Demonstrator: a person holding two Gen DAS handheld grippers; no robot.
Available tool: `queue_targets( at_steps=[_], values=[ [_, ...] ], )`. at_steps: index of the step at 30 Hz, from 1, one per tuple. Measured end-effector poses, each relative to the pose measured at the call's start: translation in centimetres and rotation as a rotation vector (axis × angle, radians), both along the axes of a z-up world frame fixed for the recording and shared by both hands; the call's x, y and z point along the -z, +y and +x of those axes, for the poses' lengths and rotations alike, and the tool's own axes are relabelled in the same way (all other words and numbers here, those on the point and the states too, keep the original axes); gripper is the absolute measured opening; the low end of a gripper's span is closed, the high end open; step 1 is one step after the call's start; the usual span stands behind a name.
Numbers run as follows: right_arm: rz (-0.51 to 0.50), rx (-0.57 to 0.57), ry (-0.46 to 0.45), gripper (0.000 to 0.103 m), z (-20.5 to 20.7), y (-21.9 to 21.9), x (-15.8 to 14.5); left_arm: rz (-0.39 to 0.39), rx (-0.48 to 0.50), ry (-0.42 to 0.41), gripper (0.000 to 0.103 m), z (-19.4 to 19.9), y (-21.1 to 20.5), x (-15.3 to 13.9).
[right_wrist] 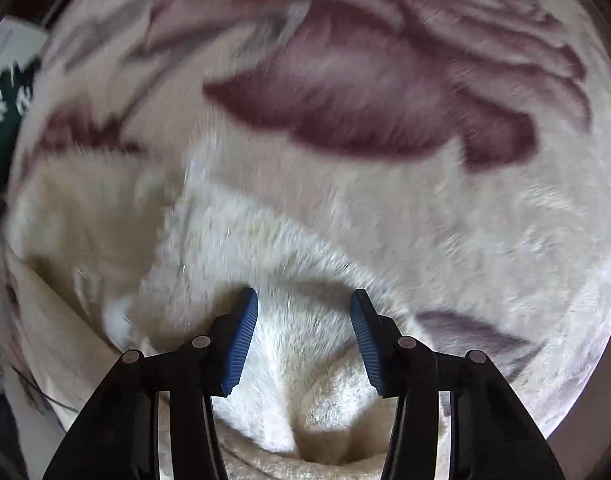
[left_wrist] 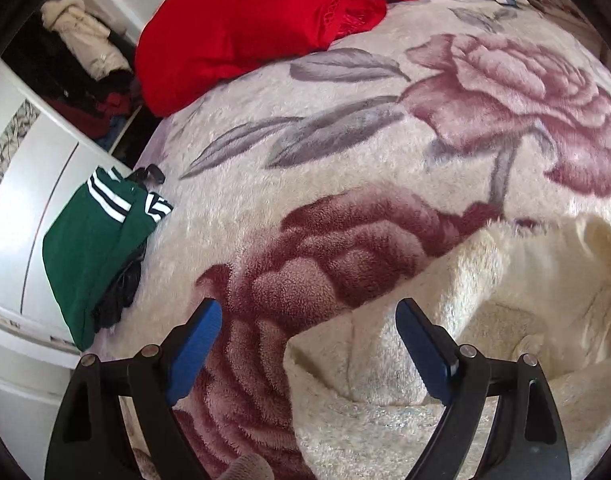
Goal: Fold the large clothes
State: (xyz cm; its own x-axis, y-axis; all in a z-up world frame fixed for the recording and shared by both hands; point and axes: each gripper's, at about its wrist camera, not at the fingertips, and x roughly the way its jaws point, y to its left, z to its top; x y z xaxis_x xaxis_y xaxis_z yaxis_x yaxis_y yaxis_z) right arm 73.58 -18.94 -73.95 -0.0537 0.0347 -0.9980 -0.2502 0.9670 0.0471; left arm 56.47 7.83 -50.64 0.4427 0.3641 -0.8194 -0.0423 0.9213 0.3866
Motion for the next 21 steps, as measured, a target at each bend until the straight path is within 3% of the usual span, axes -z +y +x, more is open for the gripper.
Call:
queue_targets(
  at_steps=[4, 5, 6, 7, 8, 15, 18, 21],
  values=[
    [-0.038, 0.021, -0.038, 0.048, -0.3, 0.6, 1.6, 0.008, 0.001, 0.007, 0.089, -0.4, -0.4, 1.0],
    [-0.047, 0.024, -0.051, 0.043, -0.5, 0.8, 1.6, 0.014, 0.000, -0.002, 0.089, -0.5, -0.5, 1.0],
    [-0.054, 0.038, -0.071, 0.019, -0.8, 0.8, 1.5, 0.020, -0.001, -0.011, 0.089, -0.6, -0.6, 0.9],
    [-0.056, 0.058, -0.083, 0.010, -0.9, 0.8, 1.3, 0.023, -0.004, -0.015, 0.089, -0.6, -0.7, 0.8],
    [-0.049, 0.086, -0.100, 0.008, -1.1, 0.9, 0.9, 0.021, -0.008, -0.020, 0.089, -0.6, -0.7, 0.7],
    [-0.054, 0.247, -0.312, 0.005, -1.6, -2.6, -3.1, 0.028, -0.001, -0.060, 0.089, -0.7, -0.4, -0.5],
    [-0.065, 0.291, -0.290, 0.005, -1.0, -3.3, -1.7, 0.031, 0.003, -0.024, 0.089, 0.5, -0.2, 0.2],
    [-0.036, 0.347, -0.176, 0.007, 0.8, -3.5, 0.2, -0.034, 0.030, 0.054, 0.089, 2.2, -0.1, 1.1]
  ],
)
